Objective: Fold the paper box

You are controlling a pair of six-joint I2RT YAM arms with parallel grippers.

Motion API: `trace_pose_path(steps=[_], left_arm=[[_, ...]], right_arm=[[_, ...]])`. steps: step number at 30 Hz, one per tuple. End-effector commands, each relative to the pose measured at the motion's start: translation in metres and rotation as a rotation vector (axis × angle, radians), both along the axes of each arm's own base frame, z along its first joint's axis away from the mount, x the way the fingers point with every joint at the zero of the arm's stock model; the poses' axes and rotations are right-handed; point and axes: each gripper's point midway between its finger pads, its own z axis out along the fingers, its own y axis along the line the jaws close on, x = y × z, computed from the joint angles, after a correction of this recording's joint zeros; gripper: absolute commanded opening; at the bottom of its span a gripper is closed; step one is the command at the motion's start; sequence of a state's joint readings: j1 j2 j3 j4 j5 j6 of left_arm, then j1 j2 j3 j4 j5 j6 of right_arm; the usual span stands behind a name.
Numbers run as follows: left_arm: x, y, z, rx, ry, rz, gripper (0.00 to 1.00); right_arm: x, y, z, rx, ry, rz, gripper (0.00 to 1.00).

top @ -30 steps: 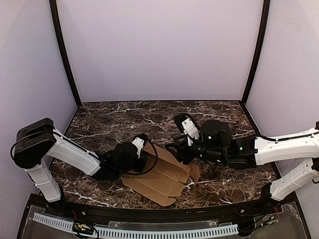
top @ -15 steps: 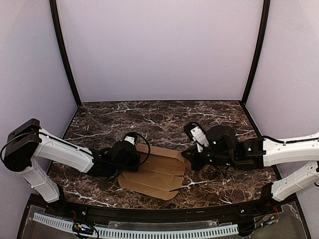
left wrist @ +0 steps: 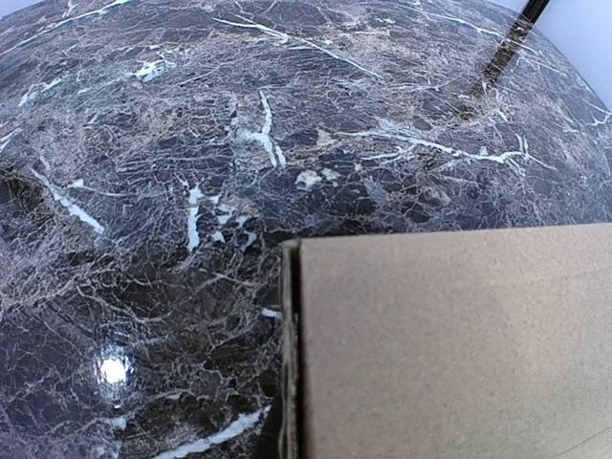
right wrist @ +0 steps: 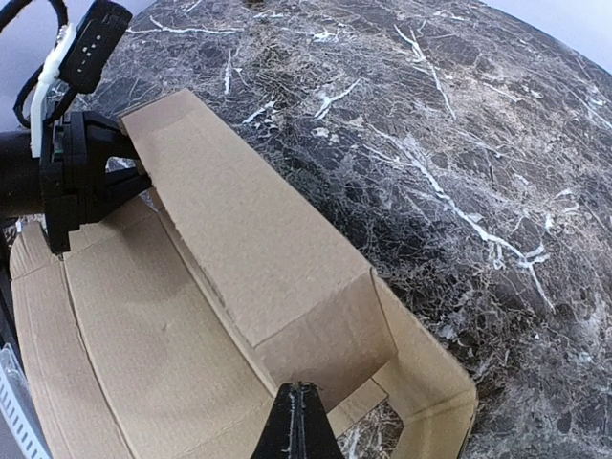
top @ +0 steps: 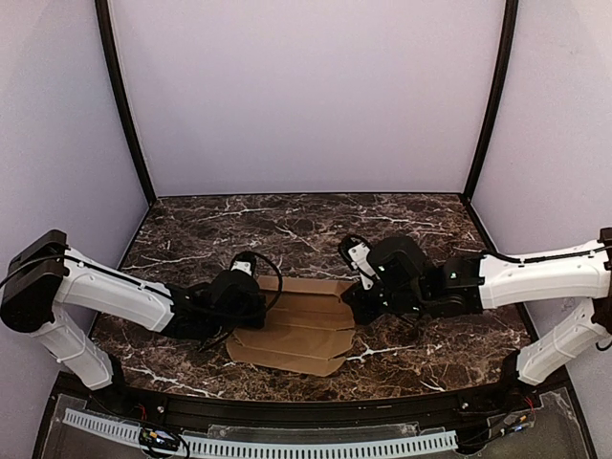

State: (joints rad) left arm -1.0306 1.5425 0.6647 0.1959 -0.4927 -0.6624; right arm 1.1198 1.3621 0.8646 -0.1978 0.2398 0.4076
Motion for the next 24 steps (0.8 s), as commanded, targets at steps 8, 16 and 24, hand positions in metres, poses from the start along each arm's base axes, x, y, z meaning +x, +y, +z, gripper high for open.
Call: trace_pose_path(steps=[8,16,24], left_arm=[[-0.009,0.001,-0.003,-0.018,0.017,0.005,0.01],[-0.011,-0.009,0.007,-0.051,0.017,-0.014,0.01],[-0.017,-0.023,0.013,-0.117,0.06,-0.052,0.01]], right_arm=[[0.021,-0.001,-0.003,-0.059,-0.012,-0.099,0.0],[0.024,0.015,-0.001,-0.021,-0.012,-0.083,0.0],[0.025,0.032,0.017,0.11,-0.017,-0.071,0.0]])
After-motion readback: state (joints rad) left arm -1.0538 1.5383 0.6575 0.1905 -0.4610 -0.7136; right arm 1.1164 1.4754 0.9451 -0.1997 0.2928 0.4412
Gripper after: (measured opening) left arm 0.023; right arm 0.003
